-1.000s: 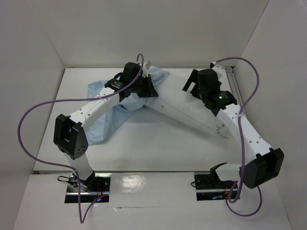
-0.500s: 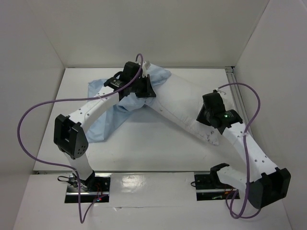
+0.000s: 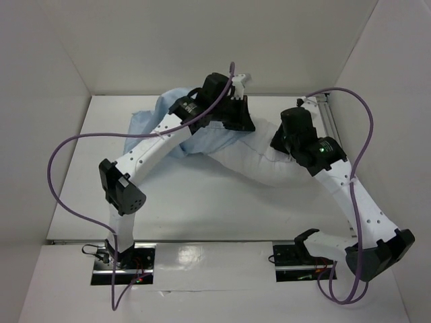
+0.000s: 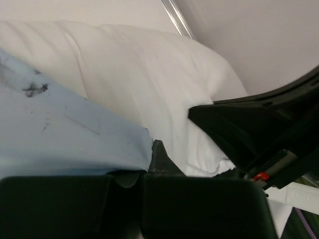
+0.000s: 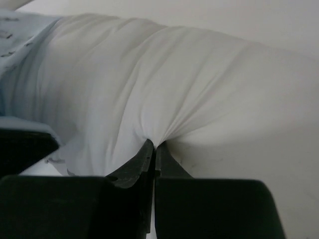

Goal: Put the pillow into the pillowcase

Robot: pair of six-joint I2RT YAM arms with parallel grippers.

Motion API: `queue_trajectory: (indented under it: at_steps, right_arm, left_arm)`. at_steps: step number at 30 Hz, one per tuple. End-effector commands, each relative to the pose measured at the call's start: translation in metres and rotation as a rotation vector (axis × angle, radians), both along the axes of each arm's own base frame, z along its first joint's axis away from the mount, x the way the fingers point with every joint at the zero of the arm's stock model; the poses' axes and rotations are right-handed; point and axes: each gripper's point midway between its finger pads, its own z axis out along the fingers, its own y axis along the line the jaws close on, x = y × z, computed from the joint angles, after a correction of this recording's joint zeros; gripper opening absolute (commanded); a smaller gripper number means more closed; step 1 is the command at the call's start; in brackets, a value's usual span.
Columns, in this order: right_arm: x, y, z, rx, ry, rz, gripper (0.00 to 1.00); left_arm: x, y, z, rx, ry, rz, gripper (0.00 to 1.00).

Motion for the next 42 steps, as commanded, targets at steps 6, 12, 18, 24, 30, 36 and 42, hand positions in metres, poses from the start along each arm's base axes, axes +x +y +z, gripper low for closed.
queue_trajectory:
  at_steps: [6, 12, 18, 24, 30, 36, 42]
  right_arm:
    - [-0.019, 0.004, 0.058, 0.104, -0.188, 0.046, 0.0]
    - [-0.076, -0.01, 0.031, 0.093, -0.095, 0.128, 0.0]
    - [-0.127, -0.017, 0.037, 0.15, -0.011, 0.175, 0.0]
    - [-0.142, -0.02, 0.019, 0.148, 0.174, 0.115, 0.0]
    - [-0.047, 0.005, -0.012, 0.003, 0.177, 0.103, 0.0]
    - [0.113, -0.05, -0.002, 0.001, 0.056, -0.057, 0.69]
    - [0.158, -0.124, 0.036, 0.064, -0.072, -0.19, 0.92]
  left_arm:
    - [-0.037, 0.046, 0.103, -0.184, -0.112, -0.043, 0.0]
    - [-0.094, 0.09, 0.095, -0.096, -0.104, 0.063, 0.0]
    - [-0.168, 0.1, 0.107, -0.041, -0.075, 0.007, 0.0]
    - [-0.142, 0.085, 0.094, -0.007, -0.032, -0.012, 0.0]
    - [-0.01, 0.077, 0.044, 0.112, -0.074, 0.073, 0.0]
    - [0.082, 0.108, 0.044, 0.261, -0.271, 0.265, 1.0]
    - [0.073, 0.145, 0.109, 0.206, -0.453, 0.41, 0.98]
